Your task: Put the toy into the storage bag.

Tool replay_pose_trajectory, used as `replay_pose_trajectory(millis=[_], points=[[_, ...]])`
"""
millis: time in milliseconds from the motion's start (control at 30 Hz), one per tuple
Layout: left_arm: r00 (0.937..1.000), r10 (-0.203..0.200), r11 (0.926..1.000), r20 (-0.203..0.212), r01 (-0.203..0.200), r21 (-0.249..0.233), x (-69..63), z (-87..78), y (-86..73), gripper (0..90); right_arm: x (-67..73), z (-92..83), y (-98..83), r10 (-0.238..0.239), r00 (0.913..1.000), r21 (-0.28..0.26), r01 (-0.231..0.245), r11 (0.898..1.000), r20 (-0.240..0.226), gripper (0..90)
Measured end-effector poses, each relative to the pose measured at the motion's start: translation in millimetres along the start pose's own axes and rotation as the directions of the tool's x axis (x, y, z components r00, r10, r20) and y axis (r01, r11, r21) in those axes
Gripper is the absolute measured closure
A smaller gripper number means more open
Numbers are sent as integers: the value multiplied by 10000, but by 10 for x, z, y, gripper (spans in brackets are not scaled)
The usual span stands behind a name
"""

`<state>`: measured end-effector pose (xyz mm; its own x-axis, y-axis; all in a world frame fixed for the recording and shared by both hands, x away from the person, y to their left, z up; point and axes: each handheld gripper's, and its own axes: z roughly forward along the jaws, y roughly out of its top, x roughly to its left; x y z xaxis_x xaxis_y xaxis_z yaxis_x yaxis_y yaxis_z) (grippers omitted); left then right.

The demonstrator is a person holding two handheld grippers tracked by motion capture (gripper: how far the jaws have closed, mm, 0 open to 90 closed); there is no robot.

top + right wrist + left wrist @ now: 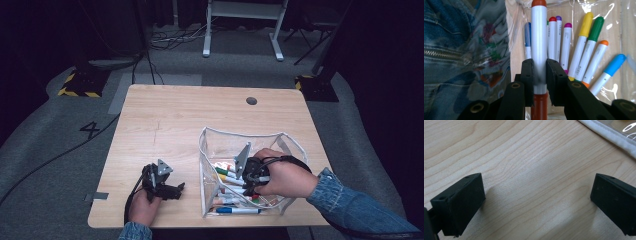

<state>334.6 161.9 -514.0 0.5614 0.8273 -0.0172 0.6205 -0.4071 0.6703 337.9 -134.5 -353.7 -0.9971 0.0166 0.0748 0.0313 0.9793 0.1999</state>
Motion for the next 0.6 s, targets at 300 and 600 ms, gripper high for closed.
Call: replay_pose_trajectory(millis=[300, 600], points=[[10000, -32, 10000, 4, 32, -6, -2, 1, 0, 0, -81, 228, 12, 11, 9987, 55, -8, 10000, -501, 770], [10000, -5, 10000, -6, 5, -17, -2, 3, 2, 0, -77, 325, -44, 13, 9995, 116, -9, 9999, -331, 764]])
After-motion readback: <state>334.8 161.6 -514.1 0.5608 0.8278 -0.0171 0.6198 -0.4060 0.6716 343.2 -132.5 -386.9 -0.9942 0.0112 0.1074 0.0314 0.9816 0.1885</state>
